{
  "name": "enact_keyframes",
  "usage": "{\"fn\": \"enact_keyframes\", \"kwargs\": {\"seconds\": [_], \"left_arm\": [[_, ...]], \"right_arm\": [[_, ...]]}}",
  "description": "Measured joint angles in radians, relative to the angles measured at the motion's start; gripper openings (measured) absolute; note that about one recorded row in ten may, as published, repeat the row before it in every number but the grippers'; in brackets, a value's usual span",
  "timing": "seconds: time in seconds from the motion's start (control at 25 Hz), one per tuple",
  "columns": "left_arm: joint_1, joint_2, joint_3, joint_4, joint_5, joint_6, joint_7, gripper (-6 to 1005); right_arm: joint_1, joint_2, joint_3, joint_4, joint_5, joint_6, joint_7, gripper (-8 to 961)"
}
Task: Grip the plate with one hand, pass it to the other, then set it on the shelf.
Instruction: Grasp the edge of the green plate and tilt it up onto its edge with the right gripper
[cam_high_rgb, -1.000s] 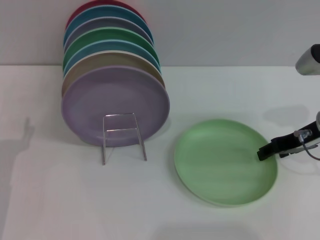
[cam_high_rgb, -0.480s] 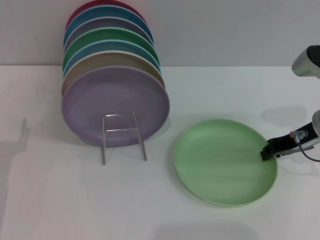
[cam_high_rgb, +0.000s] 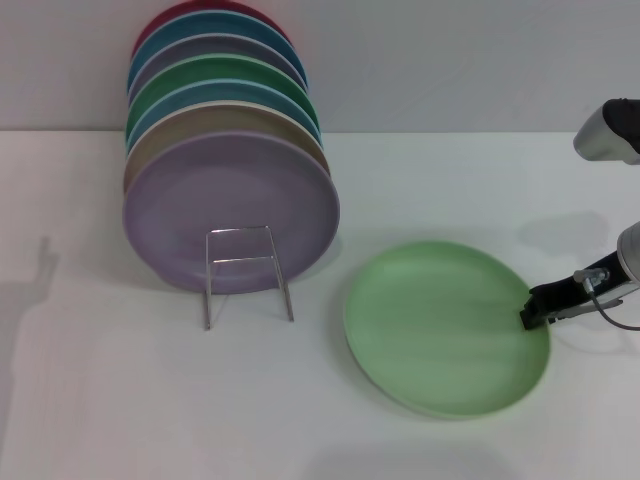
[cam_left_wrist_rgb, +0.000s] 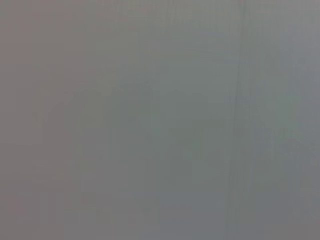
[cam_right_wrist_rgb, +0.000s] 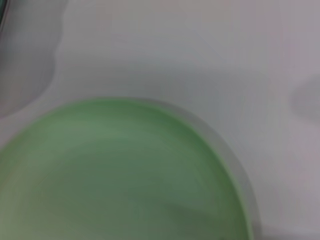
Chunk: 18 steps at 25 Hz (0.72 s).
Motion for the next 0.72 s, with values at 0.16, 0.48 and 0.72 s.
{"fn": "enact_keyframes", "kwargs": {"seconds": [0.16,0.48,0.72], "left_arm": [[-0.002,0.000,0.000,0.000,0.000,0.000,0.000,802],[-0.003,0.000,-0.009,-0.002,0.000,0.000,0.000,802],[0.000,0.000,-0.012,-0.003,0.000,0.002,0.000,802]], "right_arm": [[-0.002,-0.001,-0.001,0.010,-0.001,-0.006,-0.002,122],[-0.017,0.002,-0.022,0.083,-0.002,-0.018,-0.015,60],[-0.031,0.004,-0.024,0.124,-0.002,-0.031,-0.017,23]]}}
